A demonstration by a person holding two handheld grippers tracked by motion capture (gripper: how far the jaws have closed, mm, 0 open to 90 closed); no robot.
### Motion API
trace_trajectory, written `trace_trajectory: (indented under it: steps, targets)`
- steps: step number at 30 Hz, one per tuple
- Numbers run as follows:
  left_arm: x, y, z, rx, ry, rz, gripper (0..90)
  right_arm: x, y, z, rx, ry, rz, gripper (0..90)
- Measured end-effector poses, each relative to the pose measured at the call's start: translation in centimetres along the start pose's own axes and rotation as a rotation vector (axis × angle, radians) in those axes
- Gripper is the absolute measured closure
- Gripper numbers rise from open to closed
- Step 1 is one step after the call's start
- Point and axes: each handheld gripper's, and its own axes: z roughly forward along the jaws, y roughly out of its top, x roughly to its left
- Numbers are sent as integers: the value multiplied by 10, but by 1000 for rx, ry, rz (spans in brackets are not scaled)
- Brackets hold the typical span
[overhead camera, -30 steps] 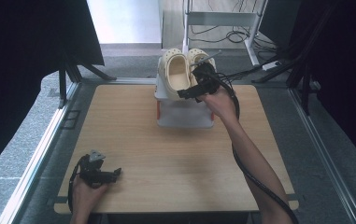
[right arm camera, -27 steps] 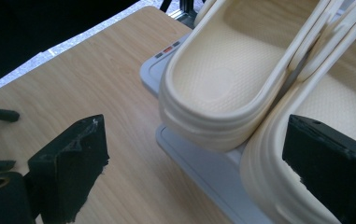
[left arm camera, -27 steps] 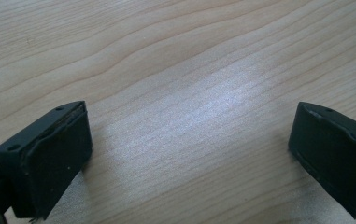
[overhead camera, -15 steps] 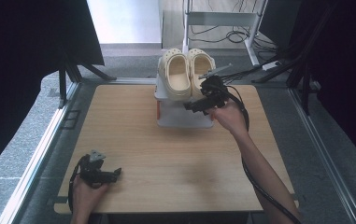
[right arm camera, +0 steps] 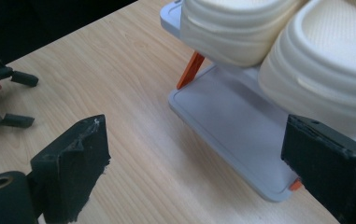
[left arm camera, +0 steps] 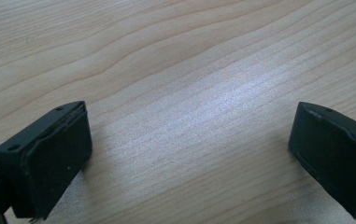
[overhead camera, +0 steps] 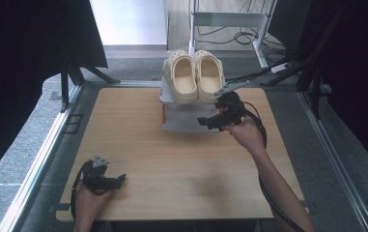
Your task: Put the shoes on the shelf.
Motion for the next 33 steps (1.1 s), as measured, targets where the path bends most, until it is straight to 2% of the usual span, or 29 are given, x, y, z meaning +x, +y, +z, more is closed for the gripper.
trace_trajectory:
  steps: [4,16,33]
  targets:
    - [0,0,0,1,2,-1,0,-1,-12,-4,4,-2,-5,72]
    - [-1,0,0,3,3,2,0,-8,-46,-17,6,-5,21,82]
    - [-2,0,0,1,2,-7,0,-20,-113,-45,-10,-65,77,102]
